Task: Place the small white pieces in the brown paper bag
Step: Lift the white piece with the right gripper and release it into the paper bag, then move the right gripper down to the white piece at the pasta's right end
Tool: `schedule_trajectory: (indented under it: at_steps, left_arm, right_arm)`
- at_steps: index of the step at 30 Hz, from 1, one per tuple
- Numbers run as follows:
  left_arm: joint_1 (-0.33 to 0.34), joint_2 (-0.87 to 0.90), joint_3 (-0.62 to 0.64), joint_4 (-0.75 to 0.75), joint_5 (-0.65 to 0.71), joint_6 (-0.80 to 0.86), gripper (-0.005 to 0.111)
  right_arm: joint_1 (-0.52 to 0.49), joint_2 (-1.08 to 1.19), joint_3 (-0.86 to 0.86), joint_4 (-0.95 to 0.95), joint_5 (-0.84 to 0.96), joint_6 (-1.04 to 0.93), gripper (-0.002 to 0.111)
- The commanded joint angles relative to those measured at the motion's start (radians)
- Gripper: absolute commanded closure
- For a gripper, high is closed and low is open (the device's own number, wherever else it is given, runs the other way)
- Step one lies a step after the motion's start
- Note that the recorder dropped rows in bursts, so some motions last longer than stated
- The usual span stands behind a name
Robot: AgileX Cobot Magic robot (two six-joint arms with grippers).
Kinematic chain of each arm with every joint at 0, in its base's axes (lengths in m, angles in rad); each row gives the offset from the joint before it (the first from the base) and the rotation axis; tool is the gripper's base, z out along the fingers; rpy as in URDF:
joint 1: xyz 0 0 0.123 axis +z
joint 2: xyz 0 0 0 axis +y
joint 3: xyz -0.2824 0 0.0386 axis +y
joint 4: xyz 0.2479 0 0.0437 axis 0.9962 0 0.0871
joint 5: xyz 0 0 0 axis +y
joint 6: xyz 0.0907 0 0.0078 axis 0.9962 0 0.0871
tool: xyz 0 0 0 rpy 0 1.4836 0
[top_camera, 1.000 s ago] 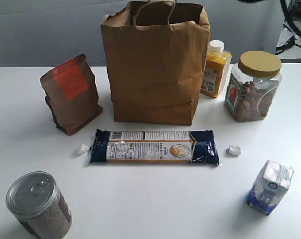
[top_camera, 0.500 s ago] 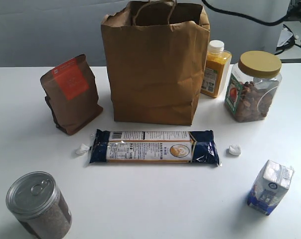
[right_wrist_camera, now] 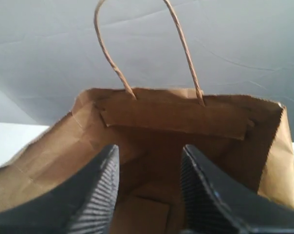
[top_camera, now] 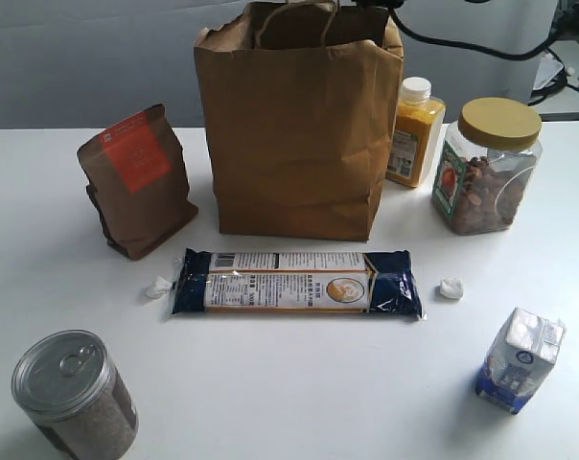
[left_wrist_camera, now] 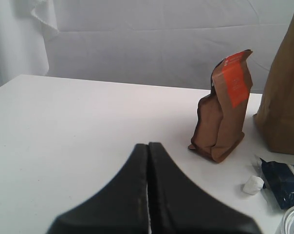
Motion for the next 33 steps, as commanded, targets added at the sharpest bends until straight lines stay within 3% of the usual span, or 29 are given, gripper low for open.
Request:
schedule_trajectory:
  at_steps: [1,4,8,13,22,24,30,33]
  left_arm:
    - [-0.005,-0.003,0.004,-0.008,-0.002,-0.005,0.107]
    - [-0.005,-0.003,0.004,-0.008,-0.002,-0.005,0.107]
    - [-0.005,-0.003,0.004,-0.008,-0.002,-0.005,0.107]
    - [-0.005,-0.003,0.004,-0.008,-0.002,-0.005,0.107]
    - [-0.005,-0.003,0.004,-0.008,-0.002,-0.005,0.107]
    - [-0.005,-0.003,0.004,-0.008,-0.002,-0.005,0.107]
    - [-0.005,-0.003,0.004,-0.008,-0.002,-0.005,0.107]
    - [-0.005,-0.003,0.004,-0.008,-0.002,-0.005,0.107]
  right_arm:
    - [-0.002,-0.073,-0.007,-0.004,0.157,-0.016,0.077]
    - [-0.002,-0.139,-0.007,-0.065,0.272,-0.045,0.090]
    - [-0.002,-0.216,0.014,-0.189,0.451,-0.057,0.097]
    - [-0.002,-0.304,0.122,-0.216,0.608,-0.079,0.097]
    - [-0.002,-0.353,0.429,-0.136,0.622,-0.089,0.097]
    - [-0.002,-0.344,0.471,-0.109,0.616,-0.087,0.094]
    - [-0.002,-0.297,0.534,-0.081,0.612,-0.087,0.067]
    - [-0.002,-0.257,0.534,-0.069,0.610,-0.087,0.060]
